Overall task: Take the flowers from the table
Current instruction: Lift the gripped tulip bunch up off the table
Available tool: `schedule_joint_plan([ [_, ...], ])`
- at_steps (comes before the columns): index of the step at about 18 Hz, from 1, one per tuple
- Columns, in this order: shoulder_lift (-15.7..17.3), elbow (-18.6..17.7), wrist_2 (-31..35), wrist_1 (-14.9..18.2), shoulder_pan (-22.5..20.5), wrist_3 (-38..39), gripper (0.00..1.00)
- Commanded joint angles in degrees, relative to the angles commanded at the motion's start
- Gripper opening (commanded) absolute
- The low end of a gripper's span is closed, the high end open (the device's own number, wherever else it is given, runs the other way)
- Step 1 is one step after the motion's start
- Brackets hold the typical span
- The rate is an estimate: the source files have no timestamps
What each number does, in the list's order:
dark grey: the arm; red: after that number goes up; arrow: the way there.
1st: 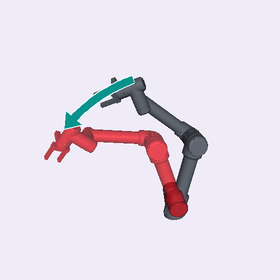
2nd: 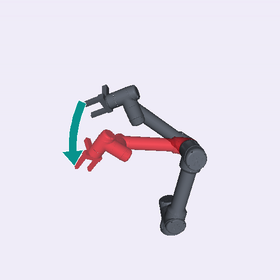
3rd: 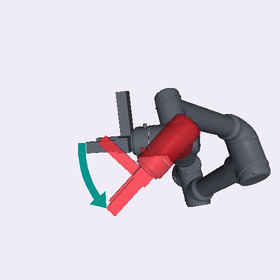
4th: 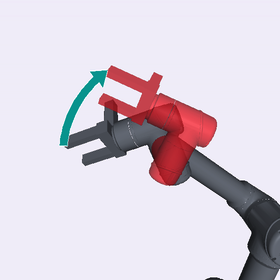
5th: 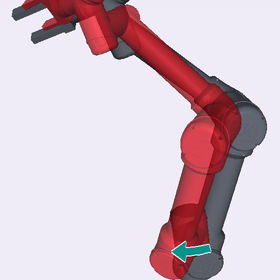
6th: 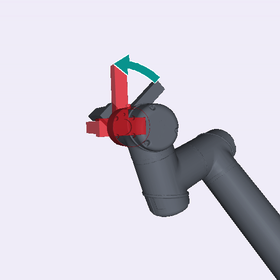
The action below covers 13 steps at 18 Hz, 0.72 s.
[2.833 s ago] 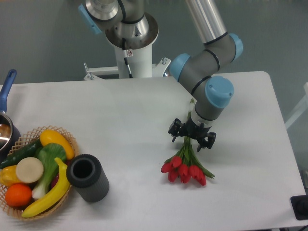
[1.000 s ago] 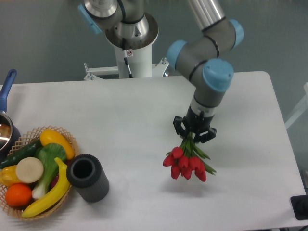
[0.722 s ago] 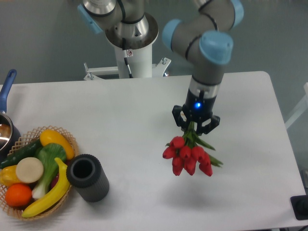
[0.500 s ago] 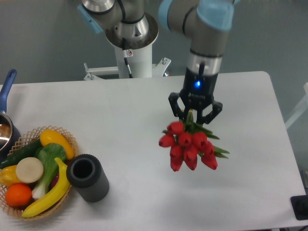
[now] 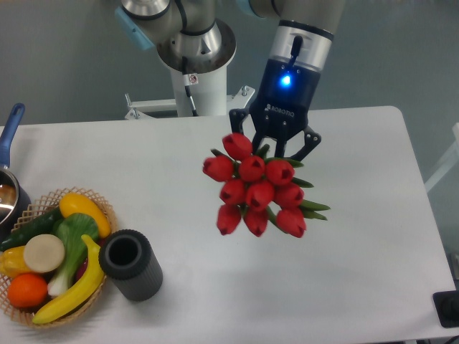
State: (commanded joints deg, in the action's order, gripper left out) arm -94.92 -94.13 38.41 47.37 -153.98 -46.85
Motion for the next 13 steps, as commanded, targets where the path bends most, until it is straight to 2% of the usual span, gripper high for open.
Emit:
schedule_joint_plan([
  [13,-0.2,0.6,-2.6,-0.1,-0.4,0.1,0.36],
])
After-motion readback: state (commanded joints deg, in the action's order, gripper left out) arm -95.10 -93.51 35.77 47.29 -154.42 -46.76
